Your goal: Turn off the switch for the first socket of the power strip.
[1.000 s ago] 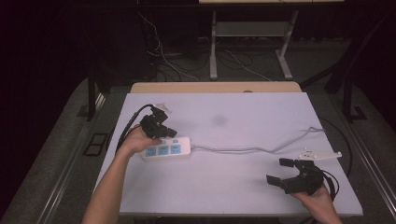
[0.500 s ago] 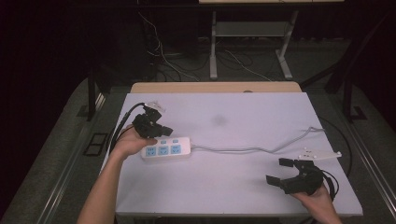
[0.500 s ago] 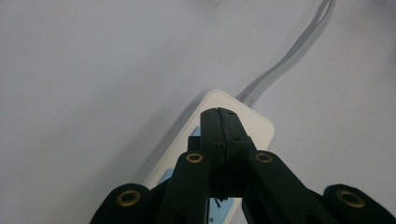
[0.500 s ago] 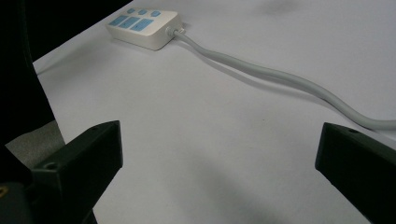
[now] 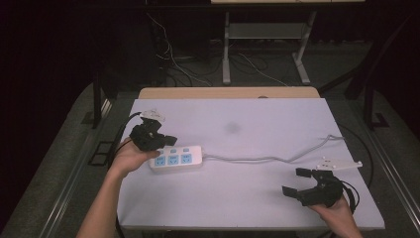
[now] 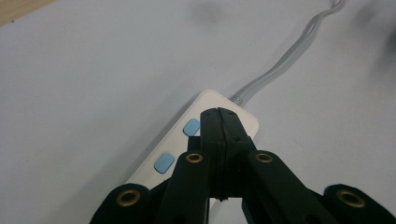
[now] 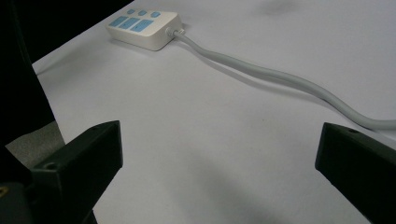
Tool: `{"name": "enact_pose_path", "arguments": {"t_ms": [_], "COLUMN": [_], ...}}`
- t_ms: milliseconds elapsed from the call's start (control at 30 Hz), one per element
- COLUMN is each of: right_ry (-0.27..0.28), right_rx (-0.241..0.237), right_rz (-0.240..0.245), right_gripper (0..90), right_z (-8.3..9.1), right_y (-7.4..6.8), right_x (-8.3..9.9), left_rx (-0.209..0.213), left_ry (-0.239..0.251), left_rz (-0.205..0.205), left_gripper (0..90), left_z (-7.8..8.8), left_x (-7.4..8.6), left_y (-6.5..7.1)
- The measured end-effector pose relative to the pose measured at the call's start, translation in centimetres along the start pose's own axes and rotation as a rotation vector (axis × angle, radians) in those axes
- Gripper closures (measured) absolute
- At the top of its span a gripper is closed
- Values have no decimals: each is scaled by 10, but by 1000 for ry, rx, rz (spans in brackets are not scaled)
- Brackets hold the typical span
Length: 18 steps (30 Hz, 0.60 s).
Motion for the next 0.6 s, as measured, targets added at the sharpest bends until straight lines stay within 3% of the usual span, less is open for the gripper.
{"name": "enact_pose_path", "arguments": {"t_ms": [367,600], "right_ry": [-2,-2], "right_rx": [0,-1], "right_rz": [-3,-2], "right_gripper": [6,6], "right_z": [-1,-1], "right_y": [0,0], "right_x": [0,0], "left_rx": [-17,-11], "left_ry": [108,218], "left_rz": [37,42], "left_gripper": [889,771], "left_z": [13,22], "left_x": [24,41], "left_y": [9,17]}}
Point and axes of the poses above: each handheld gripper's, and its own axes: z roughly backward along the jaws, x roughly out of its underside, y roughly to its right, the point moved 1 cm from there along -z, roughly forward along the jaws, and after that the axes turned 10 degrees about x, right-handed, at the moved point
